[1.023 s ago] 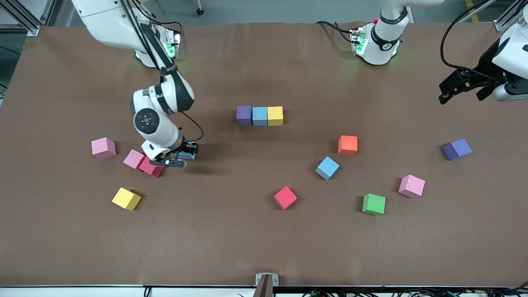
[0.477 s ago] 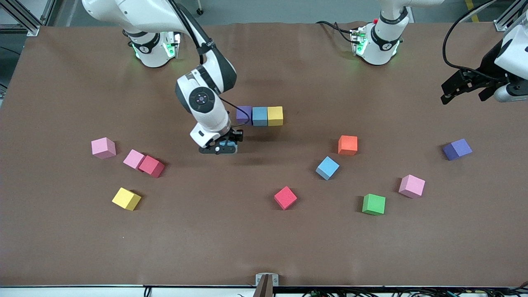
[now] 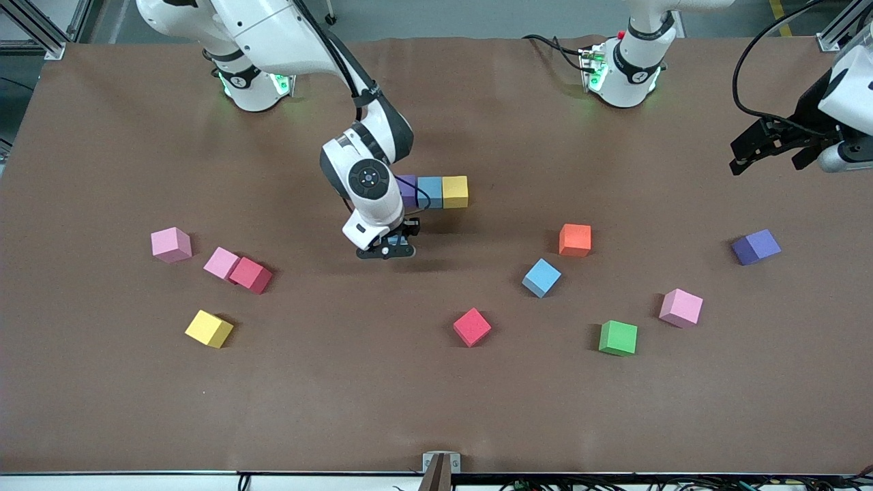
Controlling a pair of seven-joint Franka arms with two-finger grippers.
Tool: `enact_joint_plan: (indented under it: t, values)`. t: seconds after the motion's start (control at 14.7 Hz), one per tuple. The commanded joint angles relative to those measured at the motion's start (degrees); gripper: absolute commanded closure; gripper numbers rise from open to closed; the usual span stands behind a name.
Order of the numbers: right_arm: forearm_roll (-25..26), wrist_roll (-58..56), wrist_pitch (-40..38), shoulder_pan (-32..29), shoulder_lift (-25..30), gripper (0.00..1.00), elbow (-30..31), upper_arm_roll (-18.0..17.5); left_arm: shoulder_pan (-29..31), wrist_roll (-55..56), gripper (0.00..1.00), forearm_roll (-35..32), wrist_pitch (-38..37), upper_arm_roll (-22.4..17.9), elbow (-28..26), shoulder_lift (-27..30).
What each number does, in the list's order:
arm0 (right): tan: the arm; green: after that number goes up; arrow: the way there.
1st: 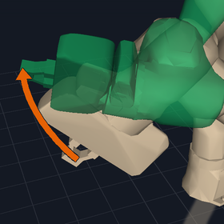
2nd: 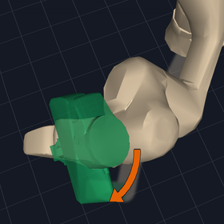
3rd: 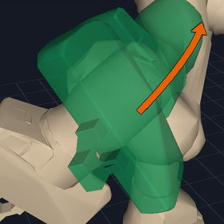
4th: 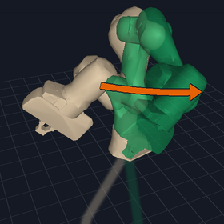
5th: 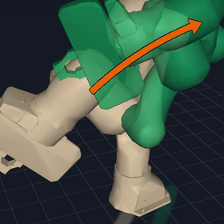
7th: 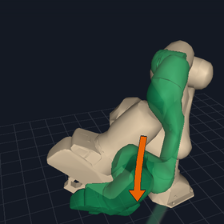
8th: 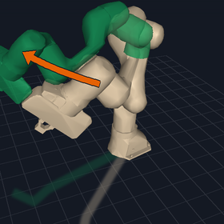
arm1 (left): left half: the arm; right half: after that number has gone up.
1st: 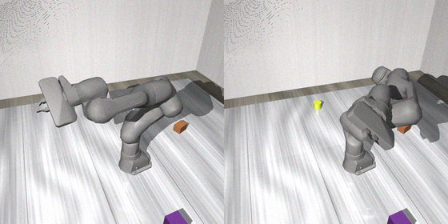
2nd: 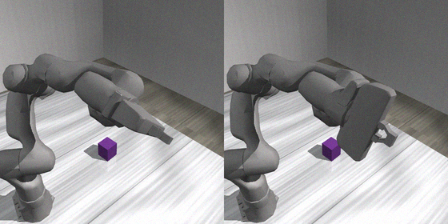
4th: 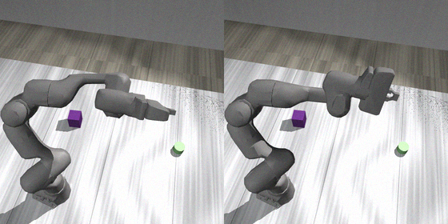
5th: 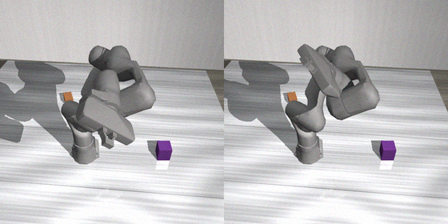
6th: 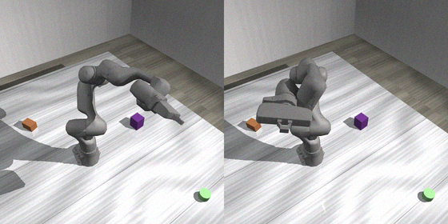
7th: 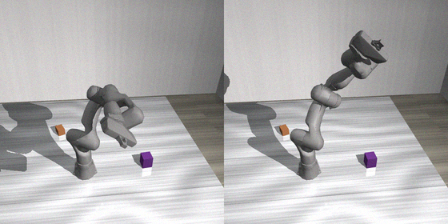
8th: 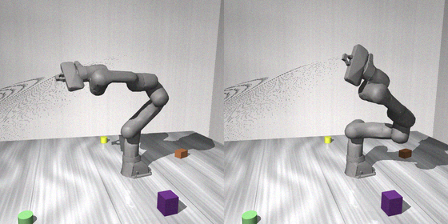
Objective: Arrange 11 blocks into digit 3
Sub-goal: 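Carry the light blue block to the block row with the right gripper, then set the blue block against the purple block and open the right gripper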
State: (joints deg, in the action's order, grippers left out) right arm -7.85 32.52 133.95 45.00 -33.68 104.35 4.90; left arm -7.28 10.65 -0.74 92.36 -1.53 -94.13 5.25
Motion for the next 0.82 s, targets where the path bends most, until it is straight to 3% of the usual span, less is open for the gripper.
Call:
enact_joint_plan:
  t: [0.0, 0.75]
  values:
    - [-0.67, 1.93, -0.89, 1.93, 0.02, 0.81, -0.55, 0.81, 0.51, -1.24, 0.0, 0.56, 1.24, -0.14, 0.17, -0.07]
    - [-0.41, 4.39, -1.15, 4.13, -0.95, 0.8, 0.86, 0.72, 0.33, -1.16, 0.0, 0.56, 2.83, -0.23, 0.17, -0.68]
